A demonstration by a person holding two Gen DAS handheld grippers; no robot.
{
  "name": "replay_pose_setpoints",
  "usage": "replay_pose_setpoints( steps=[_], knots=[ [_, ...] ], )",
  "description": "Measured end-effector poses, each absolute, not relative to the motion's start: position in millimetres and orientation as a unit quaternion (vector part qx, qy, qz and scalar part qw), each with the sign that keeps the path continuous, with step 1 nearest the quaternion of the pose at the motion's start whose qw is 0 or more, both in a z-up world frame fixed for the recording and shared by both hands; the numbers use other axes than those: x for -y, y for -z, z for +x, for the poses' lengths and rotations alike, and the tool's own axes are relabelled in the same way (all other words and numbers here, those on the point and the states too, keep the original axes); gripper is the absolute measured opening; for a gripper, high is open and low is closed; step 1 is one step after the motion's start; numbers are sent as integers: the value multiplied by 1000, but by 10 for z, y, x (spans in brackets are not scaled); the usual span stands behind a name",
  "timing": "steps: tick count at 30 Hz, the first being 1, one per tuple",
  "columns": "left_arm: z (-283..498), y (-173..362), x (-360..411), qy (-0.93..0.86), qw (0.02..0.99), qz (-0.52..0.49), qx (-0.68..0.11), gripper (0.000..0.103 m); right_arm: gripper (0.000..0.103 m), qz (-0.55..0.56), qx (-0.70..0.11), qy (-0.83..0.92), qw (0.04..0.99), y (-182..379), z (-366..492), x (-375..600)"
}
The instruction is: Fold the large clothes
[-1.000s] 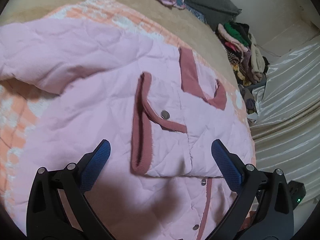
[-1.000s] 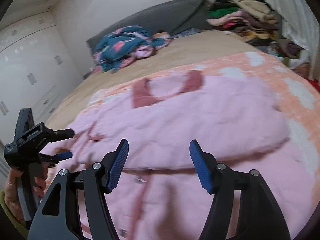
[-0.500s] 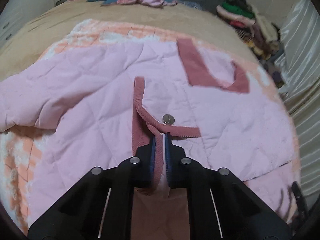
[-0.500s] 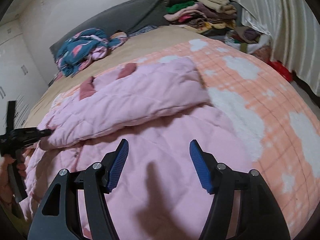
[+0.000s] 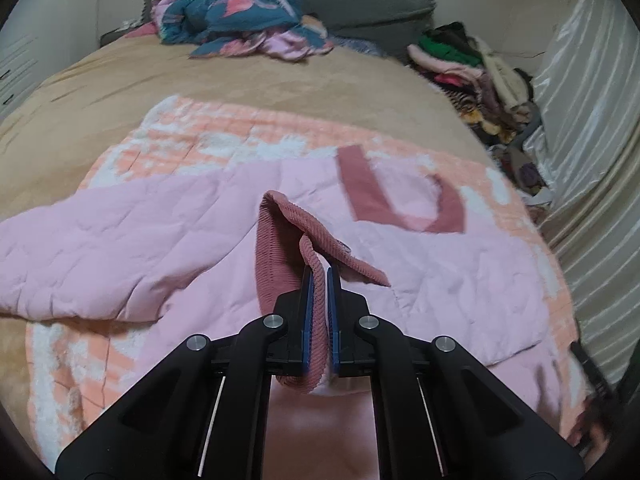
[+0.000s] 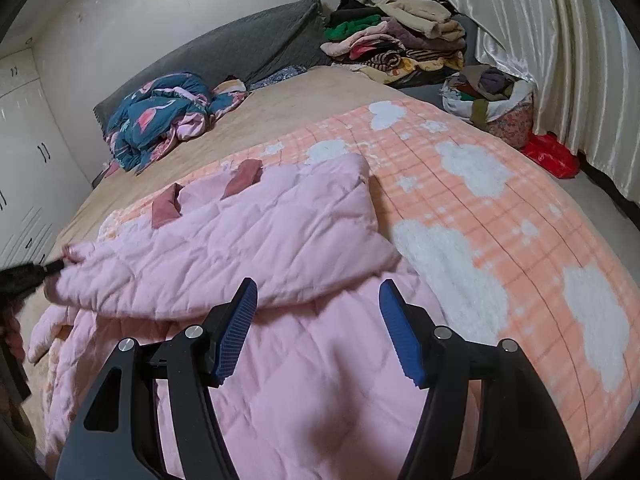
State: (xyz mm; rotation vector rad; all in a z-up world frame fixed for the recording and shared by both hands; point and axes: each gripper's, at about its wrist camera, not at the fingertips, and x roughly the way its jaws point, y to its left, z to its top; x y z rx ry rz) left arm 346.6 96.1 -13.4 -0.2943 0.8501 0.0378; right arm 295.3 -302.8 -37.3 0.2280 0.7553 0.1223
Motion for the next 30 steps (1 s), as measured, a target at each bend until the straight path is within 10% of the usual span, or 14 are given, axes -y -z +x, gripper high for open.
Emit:
replay_pose_setpoints(
  steps=[20,30],
  knots=[
    [3493,702,-864,-43,879,-88,-466,4,65,33,-467,-54,882,1031,3824,2467],
    [3361,607,-819,-39,884,-83,-458,33,73,41,-449,-69,890,817,3617,2384]
  ],
)
